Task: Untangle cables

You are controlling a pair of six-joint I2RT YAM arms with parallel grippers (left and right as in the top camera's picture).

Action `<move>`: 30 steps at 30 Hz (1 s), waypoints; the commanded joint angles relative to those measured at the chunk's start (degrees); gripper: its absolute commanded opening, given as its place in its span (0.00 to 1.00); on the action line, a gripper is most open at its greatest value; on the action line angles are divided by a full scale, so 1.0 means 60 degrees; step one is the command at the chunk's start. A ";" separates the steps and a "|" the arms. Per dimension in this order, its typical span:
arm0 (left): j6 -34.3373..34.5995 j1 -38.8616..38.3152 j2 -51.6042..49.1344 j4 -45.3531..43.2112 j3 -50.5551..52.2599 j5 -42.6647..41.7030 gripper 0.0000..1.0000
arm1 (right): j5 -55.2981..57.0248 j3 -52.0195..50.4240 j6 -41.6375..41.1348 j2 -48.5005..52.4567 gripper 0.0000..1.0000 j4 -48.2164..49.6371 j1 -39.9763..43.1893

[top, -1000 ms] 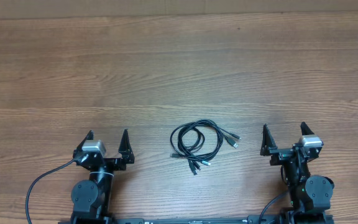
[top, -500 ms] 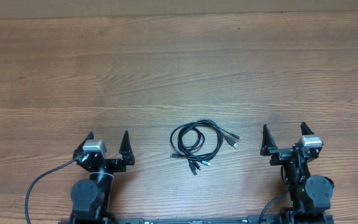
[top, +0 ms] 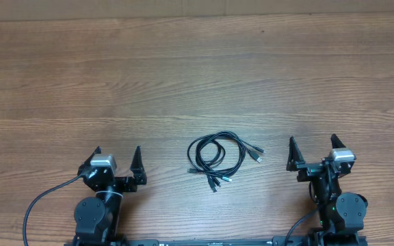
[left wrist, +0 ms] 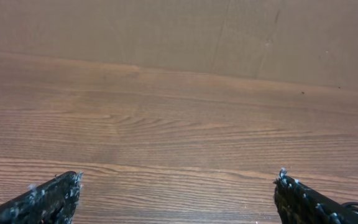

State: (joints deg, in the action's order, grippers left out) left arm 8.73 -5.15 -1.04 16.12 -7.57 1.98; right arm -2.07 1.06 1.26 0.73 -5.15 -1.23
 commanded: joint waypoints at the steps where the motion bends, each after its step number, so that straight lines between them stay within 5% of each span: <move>1: -0.0251 0.0051 -0.0372 -0.0007 -0.0463 -0.0084 1.00 | 0.0120 -0.0098 -0.0058 -0.0095 1.00 0.0051 -0.0051; 30: -0.1537 0.0040 -0.9628 0.1249 -0.4761 -0.1086 1.00 | 0.0120 -0.0095 -0.0055 -0.0095 1.00 0.0051 -0.0051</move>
State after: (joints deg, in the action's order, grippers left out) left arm 1.83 -5.15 -53.93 21.91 -31.64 -2.61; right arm -2.04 1.06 1.26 0.73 -5.15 -1.21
